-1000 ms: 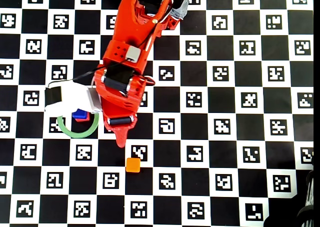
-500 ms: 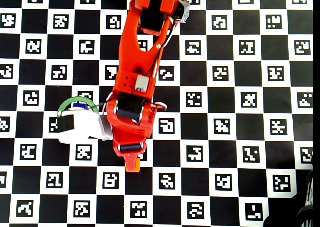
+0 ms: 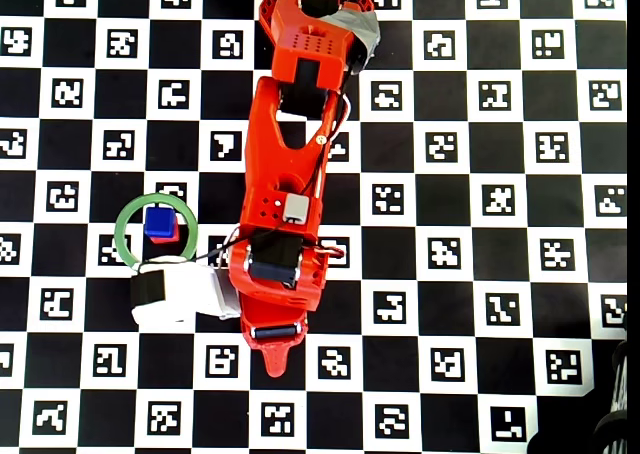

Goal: Grab the red cube then put it in the green circle then put the blue cube on top and finally the orange cube on top

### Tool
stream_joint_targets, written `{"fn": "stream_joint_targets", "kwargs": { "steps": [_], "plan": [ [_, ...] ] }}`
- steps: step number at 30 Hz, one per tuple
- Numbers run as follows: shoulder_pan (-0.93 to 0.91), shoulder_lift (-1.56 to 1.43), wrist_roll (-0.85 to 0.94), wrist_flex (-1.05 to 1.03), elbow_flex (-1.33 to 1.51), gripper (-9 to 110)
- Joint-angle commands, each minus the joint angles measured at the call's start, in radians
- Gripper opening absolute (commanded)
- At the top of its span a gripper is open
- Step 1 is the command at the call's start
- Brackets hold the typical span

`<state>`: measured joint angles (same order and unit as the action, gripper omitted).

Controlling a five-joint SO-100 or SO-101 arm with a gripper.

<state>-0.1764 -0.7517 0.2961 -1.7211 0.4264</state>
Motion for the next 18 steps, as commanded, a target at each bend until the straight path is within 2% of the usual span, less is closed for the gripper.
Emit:
{"fn": "stream_joint_targets", "kwargs": {
  "steps": [1, 11, 18],
  "plan": [
    [0.015, -0.014, -0.009, -0.034, -0.101, 40],
    [0.003, 0.066, -0.026, -0.041, -0.146, 40],
    [-0.011, 0.069, -0.037, 0.009, -0.061, 40]
  ]
}}
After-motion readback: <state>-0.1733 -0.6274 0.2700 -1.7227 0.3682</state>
